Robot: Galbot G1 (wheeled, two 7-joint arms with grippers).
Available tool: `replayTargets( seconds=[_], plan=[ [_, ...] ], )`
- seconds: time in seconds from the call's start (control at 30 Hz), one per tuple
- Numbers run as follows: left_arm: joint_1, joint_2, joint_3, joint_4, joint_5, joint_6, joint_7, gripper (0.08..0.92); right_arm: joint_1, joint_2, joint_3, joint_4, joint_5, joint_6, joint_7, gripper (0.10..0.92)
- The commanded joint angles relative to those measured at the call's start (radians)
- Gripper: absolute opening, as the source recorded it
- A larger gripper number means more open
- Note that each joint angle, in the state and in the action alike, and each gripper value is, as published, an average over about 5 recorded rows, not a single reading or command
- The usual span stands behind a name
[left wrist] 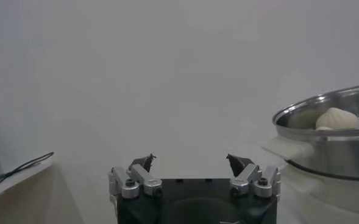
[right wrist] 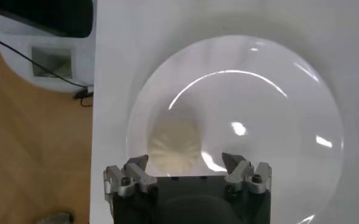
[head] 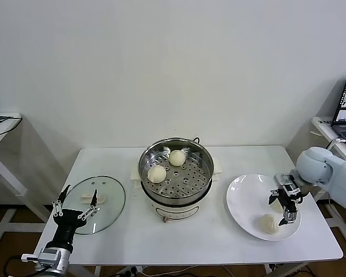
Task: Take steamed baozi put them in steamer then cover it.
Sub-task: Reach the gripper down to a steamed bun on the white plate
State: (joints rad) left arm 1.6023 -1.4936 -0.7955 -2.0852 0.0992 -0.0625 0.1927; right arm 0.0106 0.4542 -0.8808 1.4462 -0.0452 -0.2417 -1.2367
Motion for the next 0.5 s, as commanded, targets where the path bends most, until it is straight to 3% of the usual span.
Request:
replayTargets(
  seconds=[0.03, 0.5],
  plan=[
    [-0.005, 0.001, -0.002, 0.024, 0.002, -0.002, 0.0, 0.823, -0.093, 0.021, 0.061, -0.024, -0.047, 0.013, 0.016, 0.823],
    [-0.004, 0.001, -0.008, 0.024, 0.002, -0.003, 0.001, 0.823, -0.139, 0.056, 0.097, -0.049, -0.073, 0.014, 0.012, 0.823]
  ],
)
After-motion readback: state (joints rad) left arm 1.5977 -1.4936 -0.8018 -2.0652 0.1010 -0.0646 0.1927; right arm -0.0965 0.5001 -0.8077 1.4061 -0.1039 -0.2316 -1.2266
